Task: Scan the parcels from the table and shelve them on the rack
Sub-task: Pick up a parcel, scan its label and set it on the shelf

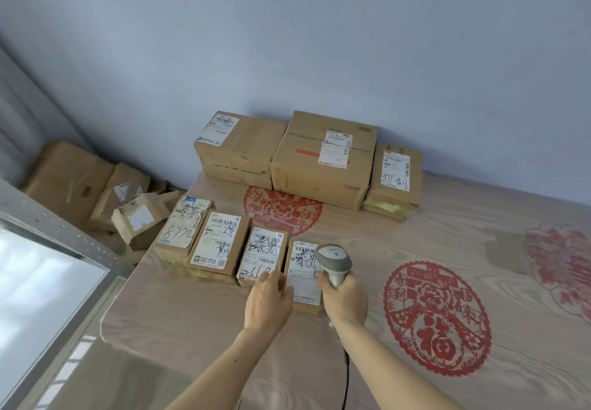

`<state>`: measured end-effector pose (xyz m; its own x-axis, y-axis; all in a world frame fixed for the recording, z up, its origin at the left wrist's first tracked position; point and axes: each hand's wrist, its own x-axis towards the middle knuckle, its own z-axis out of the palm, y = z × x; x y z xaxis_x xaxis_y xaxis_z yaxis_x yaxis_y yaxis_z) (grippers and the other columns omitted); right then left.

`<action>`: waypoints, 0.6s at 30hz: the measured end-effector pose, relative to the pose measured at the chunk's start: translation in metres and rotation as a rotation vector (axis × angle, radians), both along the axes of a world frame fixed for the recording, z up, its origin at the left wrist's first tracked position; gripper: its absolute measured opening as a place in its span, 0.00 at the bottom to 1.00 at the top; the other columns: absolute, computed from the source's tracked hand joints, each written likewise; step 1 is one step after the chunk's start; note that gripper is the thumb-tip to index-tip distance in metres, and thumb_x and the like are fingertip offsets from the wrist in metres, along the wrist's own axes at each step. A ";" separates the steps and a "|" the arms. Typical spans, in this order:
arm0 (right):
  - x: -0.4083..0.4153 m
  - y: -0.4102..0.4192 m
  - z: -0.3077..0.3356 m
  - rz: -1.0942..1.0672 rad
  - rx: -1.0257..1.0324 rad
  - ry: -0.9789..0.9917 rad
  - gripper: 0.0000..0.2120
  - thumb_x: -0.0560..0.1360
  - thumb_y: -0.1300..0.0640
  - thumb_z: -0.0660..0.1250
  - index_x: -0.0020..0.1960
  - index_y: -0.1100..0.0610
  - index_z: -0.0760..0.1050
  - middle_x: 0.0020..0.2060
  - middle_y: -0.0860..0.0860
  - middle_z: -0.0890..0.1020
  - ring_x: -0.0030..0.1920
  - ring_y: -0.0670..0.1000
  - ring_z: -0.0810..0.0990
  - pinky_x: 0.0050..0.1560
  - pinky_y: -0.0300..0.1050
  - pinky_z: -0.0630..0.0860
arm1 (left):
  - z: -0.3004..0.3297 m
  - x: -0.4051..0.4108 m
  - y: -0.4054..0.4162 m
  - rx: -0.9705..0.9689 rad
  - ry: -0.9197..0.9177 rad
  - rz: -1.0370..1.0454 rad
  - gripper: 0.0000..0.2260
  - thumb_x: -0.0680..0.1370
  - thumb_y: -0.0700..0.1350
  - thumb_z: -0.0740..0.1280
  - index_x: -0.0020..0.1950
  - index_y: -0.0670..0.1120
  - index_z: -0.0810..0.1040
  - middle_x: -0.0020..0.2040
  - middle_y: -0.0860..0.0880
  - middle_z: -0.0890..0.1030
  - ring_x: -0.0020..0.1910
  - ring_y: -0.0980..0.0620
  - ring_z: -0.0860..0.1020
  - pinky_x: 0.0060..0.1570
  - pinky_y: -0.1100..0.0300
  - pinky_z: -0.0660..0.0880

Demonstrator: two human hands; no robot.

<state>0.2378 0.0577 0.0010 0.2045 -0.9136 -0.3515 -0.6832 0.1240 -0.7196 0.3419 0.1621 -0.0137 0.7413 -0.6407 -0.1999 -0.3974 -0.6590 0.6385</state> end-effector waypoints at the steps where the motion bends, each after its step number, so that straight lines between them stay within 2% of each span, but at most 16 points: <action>1: -0.001 -0.002 -0.002 0.014 0.010 0.006 0.13 0.73 0.44 0.72 0.41 0.53 0.76 0.34 0.50 0.82 0.37 0.56 0.82 0.37 0.47 0.77 | -0.001 -0.004 -0.001 -0.023 0.006 0.020 0.08 0.77 0.44 0.68 0.55 0.44 0.79 0.50 0.48 0.78 0.45 0.47 0.79 0.48 0.52 0.77; 6: -0.008 -0.009 -0.005 0.042 0.032 0.024 0.13 0.72 0.42 0.71 0.42 0.51 0.75 0.34 0.50 0.81 0.36 0.56 0.82 0.38 0.53 0.82 | -0.003 -0.022 -0.003 -0.028 -0.020 0.061 0.05 0.77 0.44 0.69 0.51 0.45 0.78 0.47 0.51 0.77 0.44 0.49 0.79 0.45 0.55 0.76; 10: -0.019 -0.013 -0.005 0.032 0.015 0.040 0.14 0.73 0.42 0.71 0.41 0.51 0.75 0.34 0.49 0.81 0.36 0.54 0.82 0.38 0.51 0.81 | -0.009 -0.031 -0.001 -0.048 0.017 0.074 0.06 0.78 0.47 0.69 0.52 0.46 0.77 0.48 0.52 0.80 0.45 0.51 0.81 0.46 0.54 0.77; 12: -0.022 -0.013 -0.007 0.032 0.013 0.049 0.15 0.73 0.41 0.70 0.40 0.52 0.75 0.33 0.49 0.81 0.35 0.54 0.82 0.37 0.52 0.82 | -0.012 -0.032 -0.004 -0.001 0.065 0.092 0.11 0.80 0.53 0.65 0.54 0.47 0.77 0.50 0.51 0.83 0.48 0.50 0.82 0.48 0.52 0.77; 15: -0.022 -0.013 -0.009 0.056 0.025 0.058 0.13 0.74 0.43 0.71 0.40 0.52 0.75 0.32 0.48 0.81 0.35 0.53 0.81 0.38 0.51 0.82 | -0.013 -0.028 -0.010 0.182 0.193 0.053 0.21 0.82 0.61 0.55 0.56 0.45 0.75 0.54 0.45 0.83 0.55 0.44 0.80 0.54 0.50 0.75; 18: -0.020 -0.011 -0.010 0.087 0.034 0.072 0.13 0.74 0.44 0.71 0.40 0.53 0.76 0.33 0.48 0.81 0.36 0.53 0.81 0.37 0.46 0.78 | -0.012 -0.025 -0.015 0.217 0.356 0.030 0.22 0.83 0.62 0.51 0.55 0.45 0.73 0.59 0.41 0.80 0.60 0.40 0.77 0.58 0.48 0.72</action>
<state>0.2178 0.0466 -0.0094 0.2553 -0.8810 -0.3983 -0.7422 0.0854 -0.6647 0.3167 0.1471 -0.0260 0.6190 -0.5349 -0.5751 -0.1555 -0.8012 0.5778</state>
